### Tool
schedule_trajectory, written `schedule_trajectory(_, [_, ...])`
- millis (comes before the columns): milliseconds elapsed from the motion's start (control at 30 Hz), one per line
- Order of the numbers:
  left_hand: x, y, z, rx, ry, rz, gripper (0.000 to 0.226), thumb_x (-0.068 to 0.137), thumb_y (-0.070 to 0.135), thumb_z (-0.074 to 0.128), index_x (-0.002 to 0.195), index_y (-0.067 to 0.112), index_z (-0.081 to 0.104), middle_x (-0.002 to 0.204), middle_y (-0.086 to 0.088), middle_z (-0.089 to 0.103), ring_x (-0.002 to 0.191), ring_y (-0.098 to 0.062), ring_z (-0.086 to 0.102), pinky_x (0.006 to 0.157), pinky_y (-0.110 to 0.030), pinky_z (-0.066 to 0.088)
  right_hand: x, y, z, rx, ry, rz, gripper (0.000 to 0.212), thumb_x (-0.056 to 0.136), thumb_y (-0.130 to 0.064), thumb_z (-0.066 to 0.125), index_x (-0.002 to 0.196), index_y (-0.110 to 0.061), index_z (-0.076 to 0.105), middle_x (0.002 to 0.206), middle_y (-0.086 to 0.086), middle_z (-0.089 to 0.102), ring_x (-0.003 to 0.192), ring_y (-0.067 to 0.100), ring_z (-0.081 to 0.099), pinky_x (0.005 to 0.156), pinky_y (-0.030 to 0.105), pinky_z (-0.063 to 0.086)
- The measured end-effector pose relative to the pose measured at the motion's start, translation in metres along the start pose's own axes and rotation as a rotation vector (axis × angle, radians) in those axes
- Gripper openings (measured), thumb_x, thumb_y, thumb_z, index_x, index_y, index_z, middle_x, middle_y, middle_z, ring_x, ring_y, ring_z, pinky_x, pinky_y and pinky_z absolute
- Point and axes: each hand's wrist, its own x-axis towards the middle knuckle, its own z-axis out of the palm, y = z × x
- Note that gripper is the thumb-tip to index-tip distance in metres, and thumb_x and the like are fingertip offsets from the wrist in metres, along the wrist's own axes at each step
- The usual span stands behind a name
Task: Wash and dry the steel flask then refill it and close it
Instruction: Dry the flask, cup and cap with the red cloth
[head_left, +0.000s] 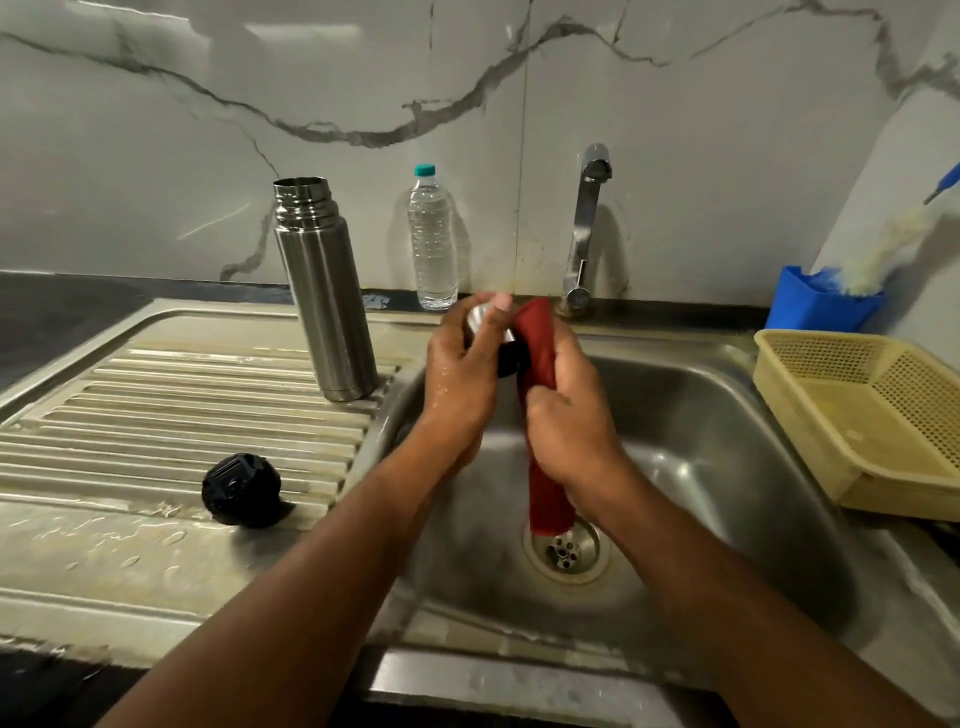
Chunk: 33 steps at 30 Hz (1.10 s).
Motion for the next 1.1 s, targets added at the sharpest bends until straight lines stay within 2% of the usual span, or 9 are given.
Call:
schedule_trajectory(167, [0.006, 0.015, -0.015, -0.347, 0.213, -0.364, 0.049, 0.105, 0.054, 0.053, 0.115, 0.007, 0.063, 0.102, -0.014, 0.073, 0.092, -0.026, 0.073, 0.072, -0.036, 0.064, -0.015, -0.005, 0.014, -0.250, -0.113, -0.244, 0.080, 0.093, 0.008, 0.048, 0.163, -0.022, 0.024, 0.169, -0.004, 0.021, 0.152, 0.007, 0.023, 0.125, 0.022, 0.022])
schedule_trajectory(300, [0.002, 0.021, -0.011, -0.410, 0.062, -0.521, 0.058, 0.104, 0.060, 0.050, 0.114, 0.006, 0.069, 0.103, -0.022, 0.079, 0.102, -0.034, 0.076, 0.098, -0.049, 0.060, -0.009, 0.005, 0.013, -0.310, 0.064, -0.227, 0.070, 0.089, 0.009, 0.050, 0.154, -0.014, 0.044, 0.151, 0.004, 0.028, 0.138, 0.012, 0.036, 0.122, 0.024, 0.029])
schedule_trajectory(433, [0.001, 0.013, -0.007, -0.250, -0.081, -0.449, 0.061, 0.096, 0.056, 0.066, 0.124, 0.002, 0.070, 0.117, -0.021, 0.076, 0.120, -0.034, 0.070, 0.111, -0.053, 0.050, 0.002, 0.011, 0.003, -0.399, 0.180, -0.260, 0.064, 0.082, 0.013, 0.051, 0.141, -0.011, 0.058, 0.133, 0.005, 0.039, 0.122, 0.017, 0.045, 0.111, 0.024, 0.041])
schedule_trajectory(500, [0.002, 0.010, -0.007, -0.218, -0.123, -0.412, 0.044, 0.096, 0.045, 0.072, 0.114, 0.005, 0.072, 0.106, -0.017, 0.076, 0.110, -0.028, 0.071, 0.113, -0.052, 0.049, 0.005, 0.012, 0.001, -0.395, 0.184, -0.247, 0.056, 0.083, 0.011, 0.049, 0.131, -0.012, 0.066, 0.122, 0.003, 0.049, 0.113, 0.019, 0.052, 0.102, 0.027, 0.048])
schedule_trajectory(600, [0.004, 0.008, -0.007, -0.291, -0.185, -0.358, 0.018, 0.100, 0.022, 0.070, 0.110, 0.007, 0.073, 0.093, -0.009, 0.073, 0.084, -0.016, 0.069, 0.097, -0.038, 0.054, 0.004, 0.011, 0.001, -0.125, 0.178, -0.119, 0.048, 0.088, 0.006, 0.048, 0.114, -0.024, 0.076, 0.099, 0.000, 0.068, 0.092, 0.019, 0.063, 0.081, 0.034, 0.055])
schedule_trajectory(700, [0.009, 0.004, -0.012, -0.322, -0.216, -0.297, 0.041, 0.099, 0.012, 0.067, 0.139, 0.004, 0.064, 0.115, -0.016, 0.071, 0.096, -0.019, 0.069, 0.090, -0.031, 0.055, 0.003, 0.003, 0.002, 0.315, 0.117, 0.112, 0.047, 0.095, 0.006, 0.047, 0.102, -0.028, 0.078, 0.089, 0.008, 0.071, 0.080, 0.028, 0.059, 0.066, 0.040, 0.051])
schedule_trajectory(933, [0.006, 0.008, -0.010, -0.389, -0.226, -0.217, 0.029, 0.104, 0.000, 0.056, 0.132, 0.000, 0.062, 0.095, -0.008, 0.076, 0.082, -0.013, 0.073, 0.082, -0.024, 0.061, 0.012, 0.000, -0.011, 0.872, -0.129, 0.292, 0.048, 0.097, 0.008, 0.042, 0.128, -0.017, 0.069, 0.118, 0.008, 0.075, 0.101, 0.019, 0.073, 0.102, 0.036, 0.055])
schedule_trajectory(1000, [0.003, 0.013, -0.008, -0.392, -0.150, -0.241, 0.016, 0.098, 0.008, 0.067, 0.112, 0.002, 0.070, 0.083, -0.008, 0.074, 0.070, -0.012, 0.070, 0.072, -0.024, 0.061, 0.010, 0.004, -0.008, 0.558, -0.120, 0.140, 0.050, 0.098, 0.006, 0.048, 0.127, -0.028, 0.069, 0.114, -0.007, 0.077, 0.101, 0.009, 0.073, 0.098, 0.029, 0.057])
schedule_trajectory(1100, [-0.002, 0.021, -0.003, -0.242, 0.048, -0.367, 0.021, 0.082, 0.024, 0.087, 0.085, 0.010, 0.072, 0.078, -0.009, 0.068, 0.068, -0.019, 0.066, 0.073, -0.037, 0.061, 0.007, 0.017, -0.009, -0.501, -0.058, -0.465, 0.061, 0.081, 0.008, 0.057, 0.134, -0.022, 0.066, 0.124, 0.004, 0.072, 0.114, 0.021, 0.063, 0.097, 0.036, 0.050])
